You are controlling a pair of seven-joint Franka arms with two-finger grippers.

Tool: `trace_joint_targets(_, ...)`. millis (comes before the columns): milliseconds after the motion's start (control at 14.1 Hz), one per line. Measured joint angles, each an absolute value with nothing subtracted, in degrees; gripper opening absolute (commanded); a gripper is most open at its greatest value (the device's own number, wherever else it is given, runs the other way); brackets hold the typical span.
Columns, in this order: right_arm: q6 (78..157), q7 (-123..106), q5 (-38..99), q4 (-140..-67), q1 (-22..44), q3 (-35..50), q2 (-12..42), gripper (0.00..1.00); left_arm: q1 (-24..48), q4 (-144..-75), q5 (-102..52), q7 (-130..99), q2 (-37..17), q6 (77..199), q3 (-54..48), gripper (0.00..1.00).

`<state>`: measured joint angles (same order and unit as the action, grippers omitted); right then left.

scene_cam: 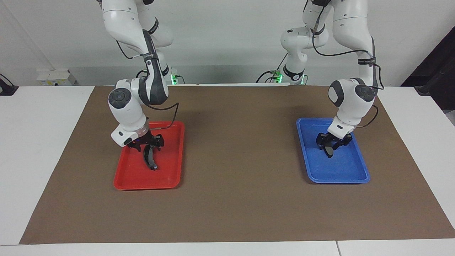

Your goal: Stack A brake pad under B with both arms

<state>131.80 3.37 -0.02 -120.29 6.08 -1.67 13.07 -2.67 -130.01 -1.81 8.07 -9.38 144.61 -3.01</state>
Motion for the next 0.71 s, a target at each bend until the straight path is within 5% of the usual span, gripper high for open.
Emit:
trace_joint_targets(71, 131.9, 2.9, 0.0, -120.3, 5.6, -1.7, 13.5, 0.85, -2.7, -130.0, -1.8, 8.1, -9.2, 144.4, -3.0, 0.01)
trace_joint_targets(710, 131.9, 2.3, 0.0, -120.3, 5.1, -1.5, 13.6, 0.61, -2.7, -125.1, -1.8, 8.0, -9.1, 134.8, -2.6, 0.01)
